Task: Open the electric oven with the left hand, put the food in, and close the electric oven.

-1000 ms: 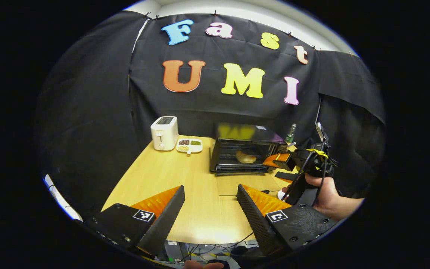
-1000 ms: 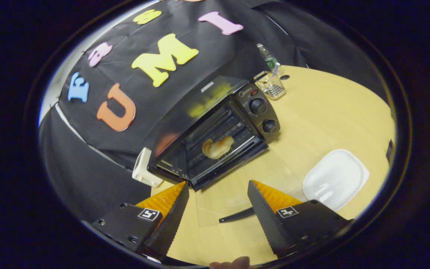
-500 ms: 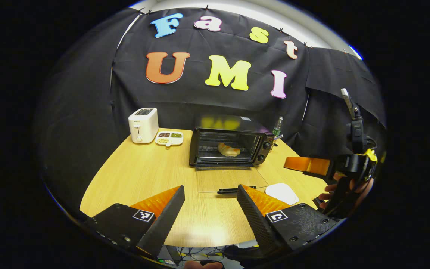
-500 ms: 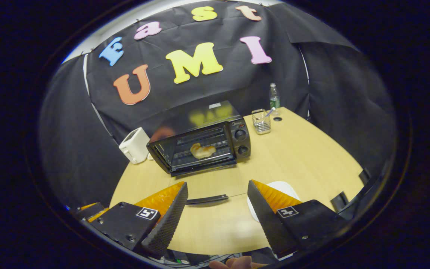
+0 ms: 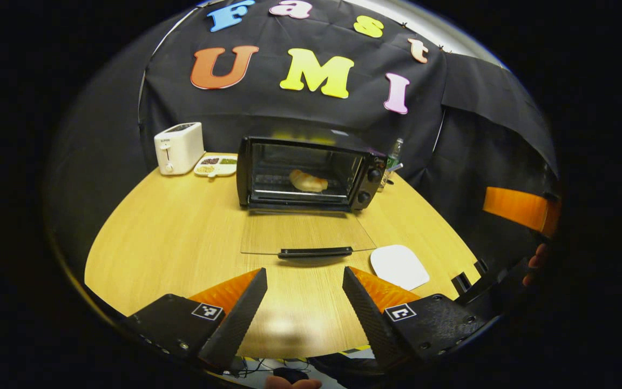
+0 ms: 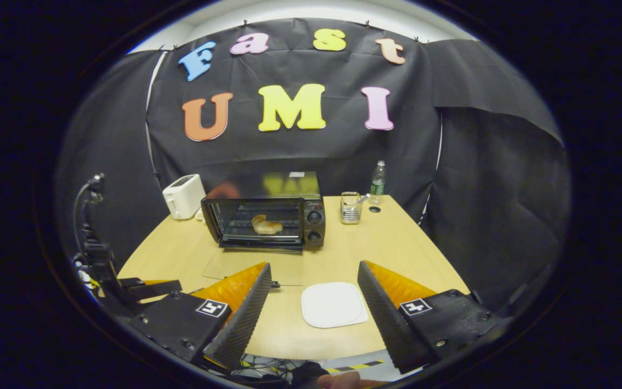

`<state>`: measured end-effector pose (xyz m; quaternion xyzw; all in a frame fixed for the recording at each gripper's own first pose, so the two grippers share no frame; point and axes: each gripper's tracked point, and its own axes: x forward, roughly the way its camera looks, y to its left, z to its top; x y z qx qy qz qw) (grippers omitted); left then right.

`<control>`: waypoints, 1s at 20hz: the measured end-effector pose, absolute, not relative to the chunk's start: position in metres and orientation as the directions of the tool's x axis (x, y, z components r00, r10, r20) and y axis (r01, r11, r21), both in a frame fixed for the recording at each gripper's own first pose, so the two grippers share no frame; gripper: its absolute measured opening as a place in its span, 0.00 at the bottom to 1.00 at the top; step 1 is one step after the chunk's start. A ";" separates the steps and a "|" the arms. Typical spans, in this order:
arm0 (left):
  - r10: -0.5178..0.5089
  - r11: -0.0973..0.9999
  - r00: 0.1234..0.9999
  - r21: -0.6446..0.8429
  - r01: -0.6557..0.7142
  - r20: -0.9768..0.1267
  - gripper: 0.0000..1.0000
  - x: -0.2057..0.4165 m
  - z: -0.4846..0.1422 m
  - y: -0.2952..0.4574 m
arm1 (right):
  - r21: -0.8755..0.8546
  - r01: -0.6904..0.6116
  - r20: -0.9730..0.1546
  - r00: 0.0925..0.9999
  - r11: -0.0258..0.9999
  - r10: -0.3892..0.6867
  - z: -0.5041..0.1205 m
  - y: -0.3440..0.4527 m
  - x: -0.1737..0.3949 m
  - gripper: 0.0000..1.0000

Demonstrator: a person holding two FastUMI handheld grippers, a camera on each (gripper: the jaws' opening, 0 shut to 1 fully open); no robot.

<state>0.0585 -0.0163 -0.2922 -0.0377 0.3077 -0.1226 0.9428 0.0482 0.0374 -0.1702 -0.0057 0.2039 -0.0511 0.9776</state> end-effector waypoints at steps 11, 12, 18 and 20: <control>-0.193 0.981 0.691 -0.141 0.131 -0.696 0.93 0.111 -0.391 -0.057 | -0.052 0.231 -0.478 0.848 0.971 -0.228 -0.190 -0.048 0.033 0.97; -0.188 0.982 0.688 -0.138 0.128 -0.701 0.93 0.115 -0.395 -0.059 | -0.056 0.236 -0.480 0.845 0.970 -0.234 -0.191 -0.053 0.033 0.97; -0.173 0.985 0.677 -0.115 0.130 -0.715 0.95 0.134 -0.408 -0.062 | -0.015 0.297 -0.485 0.832 0.955 -0.267 -0.193 -0.073 0.032 0.97; -0.169 0.985 0.679 -0.108 0.132 -0.715 0.93 0.135 -0.408 -0.062 | -0.011 0.303 -0.481 0.834 0.953 -0.270 -0.190 -0.071 0.033 0.97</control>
